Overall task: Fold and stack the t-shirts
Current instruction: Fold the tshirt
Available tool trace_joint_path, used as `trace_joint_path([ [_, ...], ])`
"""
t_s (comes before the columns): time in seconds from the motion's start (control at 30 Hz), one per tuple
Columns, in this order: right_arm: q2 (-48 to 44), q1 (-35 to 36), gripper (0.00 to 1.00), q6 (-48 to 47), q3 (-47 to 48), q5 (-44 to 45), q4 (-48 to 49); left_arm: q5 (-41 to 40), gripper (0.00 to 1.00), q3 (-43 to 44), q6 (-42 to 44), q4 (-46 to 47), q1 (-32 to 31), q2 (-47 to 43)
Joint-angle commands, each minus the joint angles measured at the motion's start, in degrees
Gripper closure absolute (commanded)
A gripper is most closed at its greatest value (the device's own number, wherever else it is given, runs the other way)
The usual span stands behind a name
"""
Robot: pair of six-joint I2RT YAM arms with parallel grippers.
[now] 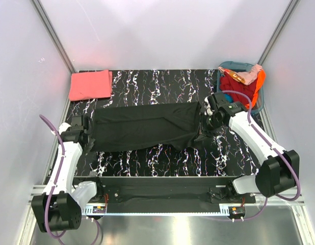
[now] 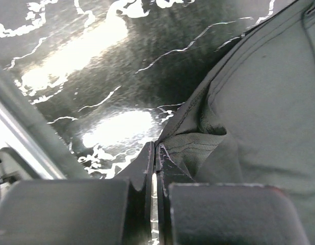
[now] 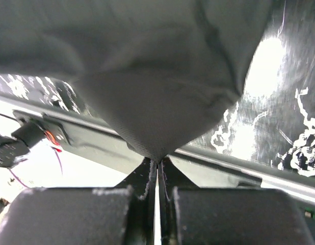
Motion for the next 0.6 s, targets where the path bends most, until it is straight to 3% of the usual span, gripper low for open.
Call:
trace_joint_path([
  [0.0,-4.7,-0.2,1.00,-1.6,-3.6,-2.8,-3.2,-3.8,1.00,1.1,-1.4,-2.1,0.4,-1.0],
  [0.3,-7.7,-0.3,1.00,-2.0,-11.8,-6.7,-4.3,-4.6,1.00,-3.0,-12.5,-9.8,0.4,0.9],
  [0.43,-8.4,-0.3,1.00,-1.8,-13.1,-7.3,-3.3,-3.5,1.00,-3.7,-13.2,-9.4,0.7,4.9],
  [0.5,-7.7,-0.1,1.00,-1.8,-12.5,-7.5,-3.3,-2.6,0.87,-4.0,-11.7,-7.2,0.7,6.8],
  [0.53,-7.5,-0.2,1.00,-1.8,-12.2,-7.7,-3.1,-2.1,0.69,-4.1,-11.0,-6.3,0.7,7.6],
  [0.57,-7.4,-0.2,1.00,-1.7,-11.7,-7.9,-3.0,-1.9,0.61,-4.0,-10.3,-5.4,0.7,8.7],
])
